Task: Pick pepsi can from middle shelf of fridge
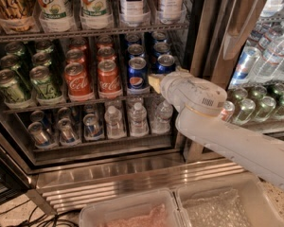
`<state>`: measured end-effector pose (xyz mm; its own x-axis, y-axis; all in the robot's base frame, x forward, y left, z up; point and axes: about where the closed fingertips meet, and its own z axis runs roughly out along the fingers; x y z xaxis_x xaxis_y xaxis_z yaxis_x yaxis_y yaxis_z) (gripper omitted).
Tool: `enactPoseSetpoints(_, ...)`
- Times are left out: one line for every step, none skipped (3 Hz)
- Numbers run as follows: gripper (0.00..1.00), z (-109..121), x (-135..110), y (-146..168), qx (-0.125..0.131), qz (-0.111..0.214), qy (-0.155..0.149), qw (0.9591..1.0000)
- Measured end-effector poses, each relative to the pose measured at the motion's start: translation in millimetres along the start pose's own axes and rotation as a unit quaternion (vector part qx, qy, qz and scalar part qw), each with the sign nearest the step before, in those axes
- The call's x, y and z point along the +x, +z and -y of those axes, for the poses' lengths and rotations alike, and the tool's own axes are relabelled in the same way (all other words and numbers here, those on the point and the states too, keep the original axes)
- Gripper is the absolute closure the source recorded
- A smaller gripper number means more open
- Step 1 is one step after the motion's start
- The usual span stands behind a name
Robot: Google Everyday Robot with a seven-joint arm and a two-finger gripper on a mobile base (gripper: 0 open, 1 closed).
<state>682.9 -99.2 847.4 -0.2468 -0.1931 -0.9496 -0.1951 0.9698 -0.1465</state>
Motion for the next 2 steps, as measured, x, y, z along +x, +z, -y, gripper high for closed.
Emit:
enactPoseSetpoints(0.2,0.7,0.8,2.7,0.005,0.0,0.003,1.0)
enactPoseSetpoints(0.21,0.1,1.3,5.1,0.01,-0.001,0.006,0.9999)
